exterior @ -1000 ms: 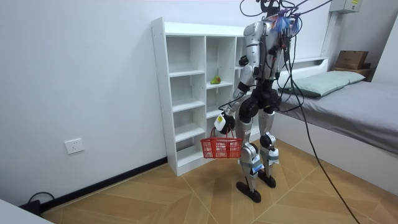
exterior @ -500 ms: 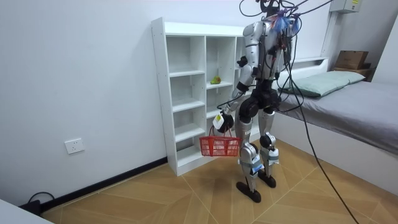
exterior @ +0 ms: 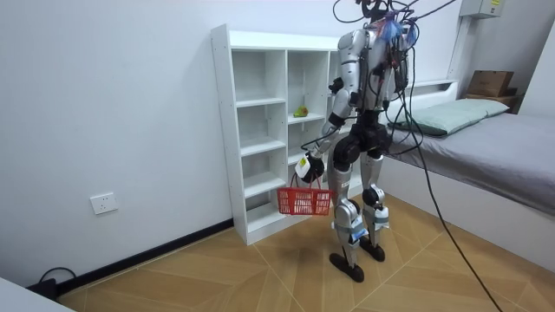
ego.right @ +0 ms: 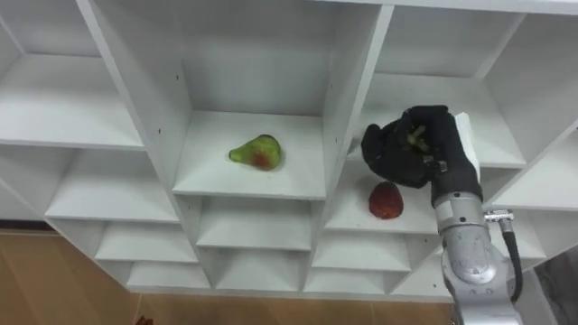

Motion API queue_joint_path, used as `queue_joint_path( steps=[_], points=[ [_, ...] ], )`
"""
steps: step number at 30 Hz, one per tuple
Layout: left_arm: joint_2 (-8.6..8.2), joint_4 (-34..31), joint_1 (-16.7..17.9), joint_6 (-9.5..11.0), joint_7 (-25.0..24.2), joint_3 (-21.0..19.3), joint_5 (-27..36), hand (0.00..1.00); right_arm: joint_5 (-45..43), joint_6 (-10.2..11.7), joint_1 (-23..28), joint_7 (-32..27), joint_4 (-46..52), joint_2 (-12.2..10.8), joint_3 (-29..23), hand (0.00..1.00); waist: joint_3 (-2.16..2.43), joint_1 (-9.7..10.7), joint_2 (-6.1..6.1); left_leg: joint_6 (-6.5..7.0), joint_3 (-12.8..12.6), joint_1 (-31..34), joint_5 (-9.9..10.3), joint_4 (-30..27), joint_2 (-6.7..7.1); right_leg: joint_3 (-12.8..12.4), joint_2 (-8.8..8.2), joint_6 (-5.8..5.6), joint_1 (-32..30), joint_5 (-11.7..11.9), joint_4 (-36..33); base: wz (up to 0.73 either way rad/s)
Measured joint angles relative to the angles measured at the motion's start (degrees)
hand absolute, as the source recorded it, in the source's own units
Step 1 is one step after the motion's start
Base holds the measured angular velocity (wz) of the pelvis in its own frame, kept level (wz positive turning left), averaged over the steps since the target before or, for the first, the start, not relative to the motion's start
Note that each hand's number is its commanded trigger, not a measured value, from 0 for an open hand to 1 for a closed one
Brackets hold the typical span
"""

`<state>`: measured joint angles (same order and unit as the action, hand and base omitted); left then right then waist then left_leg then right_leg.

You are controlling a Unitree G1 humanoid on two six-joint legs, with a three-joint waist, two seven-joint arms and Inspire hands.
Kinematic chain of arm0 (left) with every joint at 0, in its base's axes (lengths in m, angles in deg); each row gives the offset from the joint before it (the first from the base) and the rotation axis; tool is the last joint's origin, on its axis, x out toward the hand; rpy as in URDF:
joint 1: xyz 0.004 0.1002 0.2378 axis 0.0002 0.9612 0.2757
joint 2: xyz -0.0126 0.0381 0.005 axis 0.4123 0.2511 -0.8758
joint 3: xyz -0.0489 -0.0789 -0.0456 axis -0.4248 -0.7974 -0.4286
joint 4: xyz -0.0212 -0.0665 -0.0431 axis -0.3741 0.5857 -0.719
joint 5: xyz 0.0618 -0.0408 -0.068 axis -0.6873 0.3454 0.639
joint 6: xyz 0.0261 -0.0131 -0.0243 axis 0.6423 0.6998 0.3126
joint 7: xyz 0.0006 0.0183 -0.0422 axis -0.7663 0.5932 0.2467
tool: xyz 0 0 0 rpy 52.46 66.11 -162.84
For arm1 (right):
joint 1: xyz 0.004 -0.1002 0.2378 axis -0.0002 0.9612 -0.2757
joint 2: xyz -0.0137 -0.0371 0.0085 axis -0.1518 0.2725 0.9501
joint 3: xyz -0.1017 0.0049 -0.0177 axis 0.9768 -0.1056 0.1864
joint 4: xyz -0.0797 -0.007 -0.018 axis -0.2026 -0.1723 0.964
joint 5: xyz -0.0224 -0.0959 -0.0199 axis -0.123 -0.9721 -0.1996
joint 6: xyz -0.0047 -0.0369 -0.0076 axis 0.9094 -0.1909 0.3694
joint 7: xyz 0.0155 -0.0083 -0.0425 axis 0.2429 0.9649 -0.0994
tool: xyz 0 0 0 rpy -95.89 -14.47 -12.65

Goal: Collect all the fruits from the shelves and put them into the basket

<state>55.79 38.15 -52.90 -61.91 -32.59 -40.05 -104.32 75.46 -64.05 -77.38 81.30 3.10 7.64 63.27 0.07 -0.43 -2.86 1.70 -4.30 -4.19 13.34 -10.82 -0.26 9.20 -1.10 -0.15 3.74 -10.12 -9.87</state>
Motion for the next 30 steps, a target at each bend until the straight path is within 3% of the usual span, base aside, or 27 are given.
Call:
queue_joint_path(
  steps=[6,12,16,22,30],
  points=[
    [-0.1,-1.7,-2.2,0.1,0.5,2.6,2.6,1.0,-2.8,-1.0,3.7,3.2,3.0,-0.6,3.9,1.0,0.12,0.3,0.11,0.0,-0.3,0.6,0.0,0.1,-0.19,-1.2,0.03,0.0,-0.7,0.0,0.0,-0.07],
    [-0.19,-2.3,-5.6,1.2,0.4,8.8,9.1,1.0,-4.7,-2.8,4.2,8.9,4.2,-2.5,11.6,1.0,0.02,-0.2,0.37,0.0,-0.6,0.7,0.0,0.0,-0.33,-1.3,0.07,0.01,-1.1,0.0,-0.8,0.0],
    [-2.04,-0.6,-7.7,1.6,0.2,9.8,11.3,1.0,-6.1,-2.8,3.9,11.3,4.0,-3.9,15.7,1.0,-0.2,-1.0,1.27,0.06,-0.5,0.9,0.0,-0.1,-0.21,-1.2,-0.05,0.02,-1.3,0.0,-0.9,0.0],
    [-2.63,-0.8,-8.7,1.7,-0.1,10.0,18.9,1.0,-6.1,-3.7,3.3,13.0,2.7,-4.0,16.0,1.0,-0.42,-1.4,1.66,0.06,-0.3,2.1,0.0,-0.6,-0.09,-1.1,-0.03,0.03,-2.4,0.0,-0.9,0.01],
    [-4.26,-2.0,-10.7,1.6,-0.6,11.0,27.1,1.0,-6.4,-6.6,3.1,15.1,1.2,-5.6,17.6,1.0,-0.8,-1.4,0.71,0.05,-0.2,2.8,0.0,-0.9,0.01,-0.6,-0.07,0.09,-2.8,0.1,-0.9,0.02]
  ],
)
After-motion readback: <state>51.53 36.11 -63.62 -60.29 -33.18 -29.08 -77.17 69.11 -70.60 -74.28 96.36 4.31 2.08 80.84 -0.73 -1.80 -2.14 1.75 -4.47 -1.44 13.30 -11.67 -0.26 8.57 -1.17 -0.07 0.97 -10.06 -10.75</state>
